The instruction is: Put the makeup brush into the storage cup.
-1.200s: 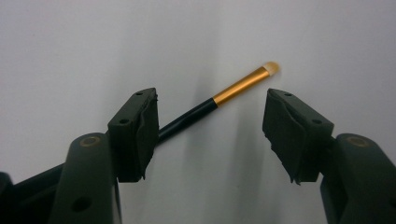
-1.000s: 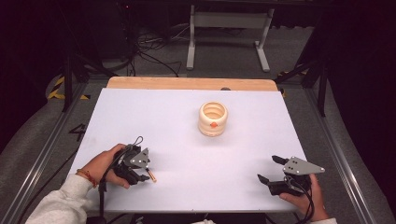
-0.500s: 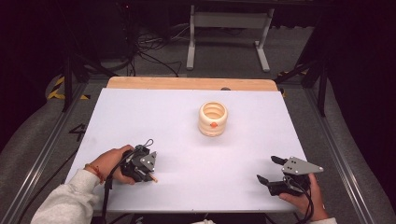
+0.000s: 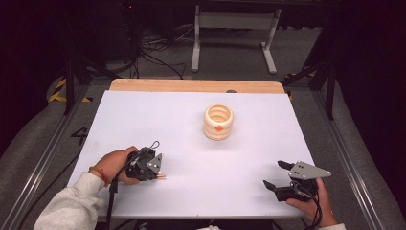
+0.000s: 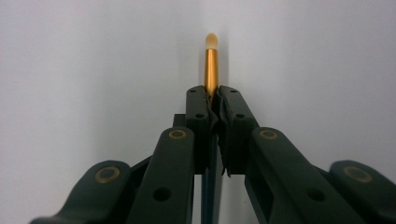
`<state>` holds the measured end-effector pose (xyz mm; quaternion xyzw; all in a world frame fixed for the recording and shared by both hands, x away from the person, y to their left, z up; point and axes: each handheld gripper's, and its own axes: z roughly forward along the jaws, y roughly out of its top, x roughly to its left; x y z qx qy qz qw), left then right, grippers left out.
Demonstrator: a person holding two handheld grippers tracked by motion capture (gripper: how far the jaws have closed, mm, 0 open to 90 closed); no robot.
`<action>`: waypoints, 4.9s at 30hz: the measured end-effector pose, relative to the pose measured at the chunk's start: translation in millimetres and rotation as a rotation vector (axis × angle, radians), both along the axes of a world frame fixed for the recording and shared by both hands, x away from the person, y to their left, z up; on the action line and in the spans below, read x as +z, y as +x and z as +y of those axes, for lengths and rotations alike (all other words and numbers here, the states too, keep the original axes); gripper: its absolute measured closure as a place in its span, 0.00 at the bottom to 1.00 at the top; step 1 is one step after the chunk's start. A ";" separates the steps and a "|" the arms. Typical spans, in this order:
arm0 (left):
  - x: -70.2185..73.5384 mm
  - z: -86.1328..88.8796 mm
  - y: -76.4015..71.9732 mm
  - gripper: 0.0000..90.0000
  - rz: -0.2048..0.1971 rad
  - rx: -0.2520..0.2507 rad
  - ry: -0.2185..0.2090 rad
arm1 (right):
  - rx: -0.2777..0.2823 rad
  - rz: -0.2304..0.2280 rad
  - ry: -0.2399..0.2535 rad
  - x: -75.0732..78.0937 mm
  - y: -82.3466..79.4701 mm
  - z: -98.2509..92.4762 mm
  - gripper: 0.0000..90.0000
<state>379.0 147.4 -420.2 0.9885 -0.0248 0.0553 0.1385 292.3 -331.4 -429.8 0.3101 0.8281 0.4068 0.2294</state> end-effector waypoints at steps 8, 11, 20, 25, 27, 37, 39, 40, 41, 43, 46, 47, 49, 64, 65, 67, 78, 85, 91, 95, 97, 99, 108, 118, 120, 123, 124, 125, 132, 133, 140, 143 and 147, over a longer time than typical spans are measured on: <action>19.8 12.4 0.9 0.93 -0.053 0.094 -0.154 | -0.003 0.000 0.002 0.8 -0.2 -0.6 0.16; 25.3 14.5 2.7 0.93 -0.062 0.143 -0.214 | -0.004 0.000 0.006 1.3 -0.5 -0.8 0.16; 38.3 18.9 4.2 0.93 -0.092 0.202 -0.348 | -0.007 -0.004 0.015 2.2 -0.7 -2.0 0.16; 42.9 16.6 3.2 0.93 -0.095 0.215 -0.391 | -0.009 -0.004 0.015 2.2 -0.6 -2.0 0.16; 44.5 16.1 1.9 0.93 -0.093 0.218 -0.412 | -0.008 -0.004 0.016 2.2 -0.7 -2.2 0.16; 57.6 8.7 -7.2 0.93 -0.105 0.229 -0.514 | -0.009 -0.005 0.017 2.3 -0.6 -2.5 0.16; 58.9 7.4 -7.3 0.93 -0.107 0.221 -0.533 | -0.010 -0.005 0.017 2.6 -0.8 -2.5 0.16; 59.5 6.9 -7.6 0.93 -0.111 0.231 -0.546 | -0.009 -0.005 0.018 2.8 -0.8 -2.7 0.16; 60.2 6.6 -6.4 0.93 -0.109 0.238 -0.551 | -0.010 -0.005 0.019 2.9 -0.9 -2.7 0.16; 60.5 6.2 -5.4 0.93 -0.109 0.242 -0.570 | -0.010 -0.005 0.019 2.8 -0.9 -2.9 0.16; 61.8 4.6 -4.2 0.93 -0.110 0.251 -0.598 | -0.012 -0.006 0.023 2.9 -1.0 -3.3 0.16; 62.5 4.5 -3.9 0.93 -0.107 0.258 -0.608 | -0.012 -0.007 0.025 3.1 -1.0 -3.5 0.16; 64.4 3.6 -3.7 0.93 -0.116 0.260 -0.623 | -0.012 -0.008 0.025 3.3 -1.0 -3.8 0.16; 76.7 -5.7 1.3 0.93 -0.110 0.284 -0.730 | -0.019 -0.013 0.026 3.3 -1.0 -3.6 0.16; 78.0 -6.3 1.7 0.93 -0.112 0.286 -0.735 | -0.023 -0.013 0.027 3.4 -0.8 -3.8 0.16; 80.1 -8.7 2.8 0.93 -0.115 0.279 -0.749 | -0.029 -0.015 0.034 3.8 -0.5 -4.7 0.16; 83.8 -23.5 11.6 0.93 -0.104 0.272 -0.783 | -0.029 -0.022 0.029 4.4 -1.6 -4.9 0.16; 86.7 -32.7 18.9 0.93 -0.100 0.269 -0.800 | -0.031 -0.025 0.017 4.2 -1.8 -3.9 0.16; 96.4 -46.1 30.1 0.93 -0.096 0.255 -0.843 | -0.024 -0.022 0.015 3.6 -1.7 -3.6 0.16; 103.4 -53.1 33.2 0.93 -0.101 0.244 -0.860 | -0.023 -0.023 0.020 3.9 -2.2 -3.6 0.16; 105.3 -55.0 34.2 0.93 -0.103 0.237 -0.860 | -0.020 -0.024 0.013 3.4 -2.0 -3.6 0.16; 109.5 -58.7 36.7 0.93 -0.101 0.235 -0.876 | -0.021 -0.027 0.009 3.8 -2.7 -3.2 0.16; 119.3 -68.6 42.8 0.93 -0.118 0.229 -0.889 | -0.018 -0.036 0.003 4.2 -3.4 -2.4 0.15; 129.6 -76.3 53.3 0.93 -0.110 0.222 -0.899 | 0.005 -0.056 0.028 5.1 -5.0 -2.6 0.12; 131.2 -76.6 54.8 0.93 -0.110 0.225 -0.905 | -0.006 -0.066 0.021 4.8 -5.8 -1.5 0.08; 135.2 -79.7 56.0 0.93 -0.113 0.215 -0.913 | -0.030 -0.084 0.036 5.5 -6.6 -2.0 0.05; 135.2 -79.7 56.0 0.93 -0.113 0.215 -0.913 | -0.030 -0.084 0.036 5.5 -6.6 -2.0 0.05; 135.4 -81.1 56.3 0.93 -0.113 0.219 -0.916 | -0.028 -0.083 0.038 5.5 -6.5 -2.3 0.05; 136.9 -88.6 63.5 0.93 -0.107 0.216 -0.930 | -0.049 -0.103 0.047 4.6 -5.9 -3.0 0.05; 136.9 -89.8 64.9 0.93 -0.103 0.215 -0.937 | -0.046 -0.101 0.048 4.8 -6.1 -3.1 0.05; 139.9 -97.7 74.8 0.93 -0.105 0.217 -0.942 | -0.057 -0.103 0.050 4.4 -5.3 -5.3 0.04; 141.6 -103.1 80.2 0.93 -0.095 0.219 -0.955 | -0.057 -0.100 0.049 4.2 -5.3 -5.2 0.04; 142.8 -110.3 84.1 0.93 -0.091 0.208 -0.960 | -0.057 -0.105 0.043 4.4 -5.5 -5.0 0.04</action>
